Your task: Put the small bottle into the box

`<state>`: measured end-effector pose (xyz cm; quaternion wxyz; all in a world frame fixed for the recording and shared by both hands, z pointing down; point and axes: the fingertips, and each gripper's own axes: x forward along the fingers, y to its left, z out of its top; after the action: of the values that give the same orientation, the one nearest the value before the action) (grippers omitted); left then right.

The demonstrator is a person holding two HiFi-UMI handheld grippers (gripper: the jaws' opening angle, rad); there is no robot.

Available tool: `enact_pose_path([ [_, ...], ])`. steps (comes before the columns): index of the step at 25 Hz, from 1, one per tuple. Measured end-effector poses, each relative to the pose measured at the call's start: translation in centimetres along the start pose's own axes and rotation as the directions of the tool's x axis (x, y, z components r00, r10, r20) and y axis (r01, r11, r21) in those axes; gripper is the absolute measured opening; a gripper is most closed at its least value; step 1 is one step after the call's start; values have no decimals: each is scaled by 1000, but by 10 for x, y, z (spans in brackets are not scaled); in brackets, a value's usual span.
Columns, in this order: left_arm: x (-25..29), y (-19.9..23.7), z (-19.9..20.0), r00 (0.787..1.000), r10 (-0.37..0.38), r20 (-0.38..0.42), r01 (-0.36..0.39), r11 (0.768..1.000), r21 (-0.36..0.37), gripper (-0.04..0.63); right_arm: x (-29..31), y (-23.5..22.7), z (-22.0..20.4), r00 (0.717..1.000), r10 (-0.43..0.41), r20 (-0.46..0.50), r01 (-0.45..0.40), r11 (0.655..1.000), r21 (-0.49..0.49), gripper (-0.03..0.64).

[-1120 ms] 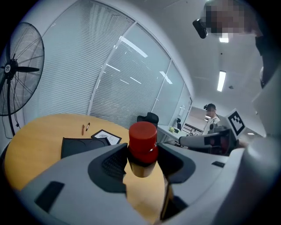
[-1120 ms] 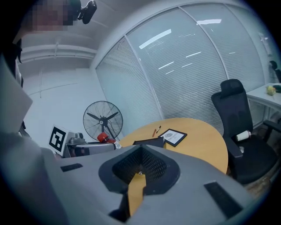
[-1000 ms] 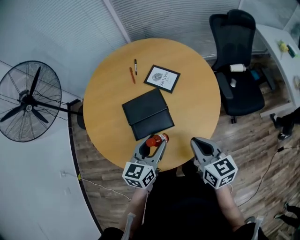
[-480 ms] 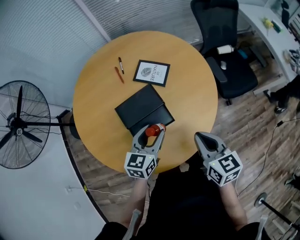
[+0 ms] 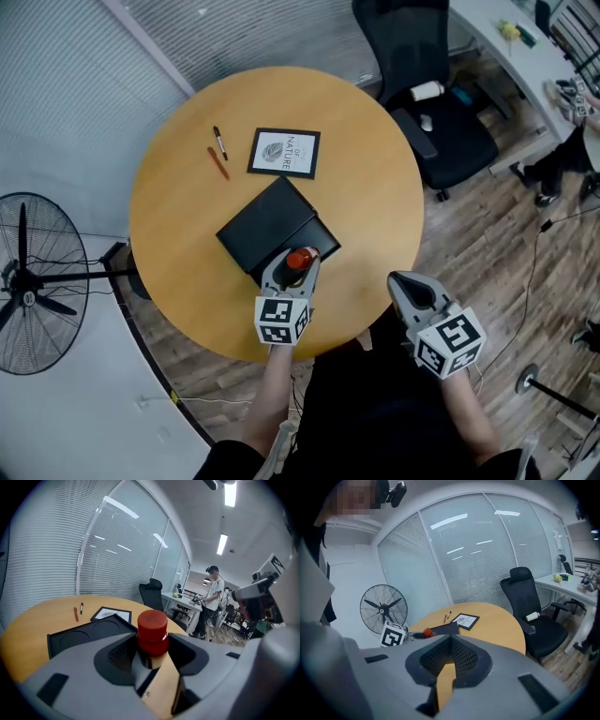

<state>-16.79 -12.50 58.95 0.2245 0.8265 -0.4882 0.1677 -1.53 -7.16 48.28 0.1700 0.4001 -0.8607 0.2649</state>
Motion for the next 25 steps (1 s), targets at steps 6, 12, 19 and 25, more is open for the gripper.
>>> enact_pose_path([
  [6,24,0,-24,998,-17,-65,20,999,51,209,-2,2,1,1000,-28,3,28,999,19,9],
  [12,41,1,-40,993,-21,-113,31,996,86,209,0,6,-6,1000,-30,-2,30,999,30,9],
  [19,60,6,-54,988,-2,-155,26,988,150,209,7,13,-10,1000,-16,-19,16,1000,26,9],
  [25,73,9,-59,984,2,-176,28,986,166,209,9,6,-12,999,-31,-34,32,999,43,9],
])
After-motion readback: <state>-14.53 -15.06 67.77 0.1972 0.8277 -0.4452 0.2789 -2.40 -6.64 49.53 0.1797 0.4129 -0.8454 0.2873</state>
